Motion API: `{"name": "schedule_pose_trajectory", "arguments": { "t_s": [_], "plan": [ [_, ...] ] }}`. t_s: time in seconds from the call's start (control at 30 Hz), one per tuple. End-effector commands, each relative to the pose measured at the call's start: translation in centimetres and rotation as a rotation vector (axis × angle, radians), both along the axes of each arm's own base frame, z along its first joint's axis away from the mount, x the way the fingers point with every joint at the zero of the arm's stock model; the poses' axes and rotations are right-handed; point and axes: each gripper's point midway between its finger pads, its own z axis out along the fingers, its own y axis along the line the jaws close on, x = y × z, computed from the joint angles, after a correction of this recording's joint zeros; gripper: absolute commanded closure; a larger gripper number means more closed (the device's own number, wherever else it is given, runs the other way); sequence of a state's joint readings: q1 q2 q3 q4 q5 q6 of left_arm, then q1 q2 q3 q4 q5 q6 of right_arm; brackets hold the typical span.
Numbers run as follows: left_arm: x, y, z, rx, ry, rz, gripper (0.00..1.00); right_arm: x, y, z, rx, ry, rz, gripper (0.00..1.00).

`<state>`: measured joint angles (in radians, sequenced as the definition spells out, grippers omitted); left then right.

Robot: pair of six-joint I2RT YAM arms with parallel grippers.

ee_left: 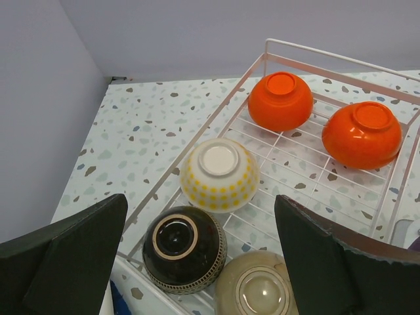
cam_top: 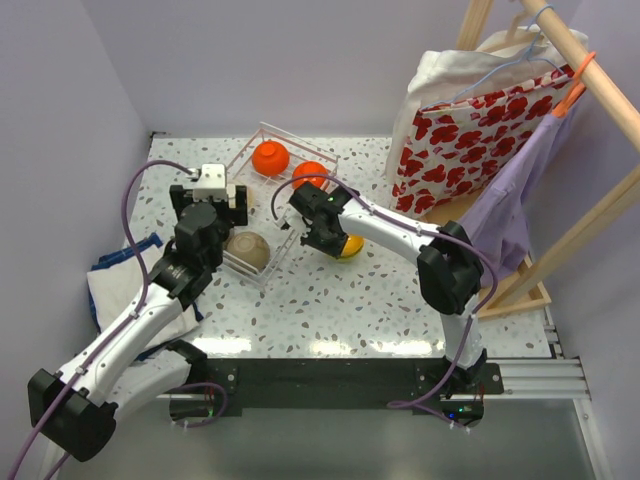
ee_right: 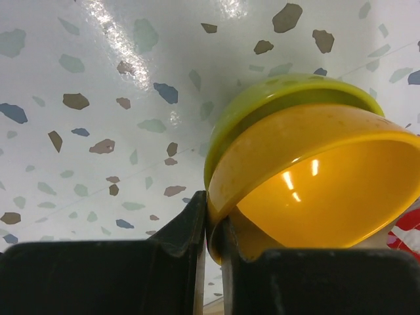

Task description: Unload the bowls from the dish rack

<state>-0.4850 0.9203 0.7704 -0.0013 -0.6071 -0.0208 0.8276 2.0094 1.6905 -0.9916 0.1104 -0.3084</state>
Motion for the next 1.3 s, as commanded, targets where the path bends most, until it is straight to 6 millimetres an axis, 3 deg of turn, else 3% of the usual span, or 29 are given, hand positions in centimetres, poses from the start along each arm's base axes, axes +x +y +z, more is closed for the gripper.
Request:
{"name": "schedule_pose_trajectory", "arguments": {
  "t_s": [0.0, 0.3, 0.5, 0.83, 1.03, 1.27],
  "plan": [
    [0.0, -0.1, 1.5, -0.020, -0.062, 0.001, 0.00, 0.9, -0.2, 1.7, -0.039, -0.054, 0.007, 0.81],
    [0.1, -0.4, 1.3, -0.019, -0.060, -0.015, 0.00, 0.5, 0.0, 2.0, -0.019, -0.085, -0.020, 0.58],
    [0.3, -0.5, 1.1, -0.017, -0.054, -0.021, 0.00, 0.7, 0.2, 2.8, 0.009, -0.136, -0.066, 0.57],
    [0.3, -0.8, 1.1, -0.021, -0.052, -0.037, 0.01, -0.5, 2.8, 4.6, 0.154, -0.180, -0.083, 0.55],
    [0.2, -0.9, 1.1, -0.022, -0.053, -0.042, 0.01, 0.1, 3.5, 5.9, 0.236, -0.230, -0.122, 0.55],
    [0.2, -0.9, 1.2, -0.025, -0.057, -0.048, 0.01, -0.2, 3.5, 3.3, 0.241, -0.214, -0.132, 0.55]
  ]
}}
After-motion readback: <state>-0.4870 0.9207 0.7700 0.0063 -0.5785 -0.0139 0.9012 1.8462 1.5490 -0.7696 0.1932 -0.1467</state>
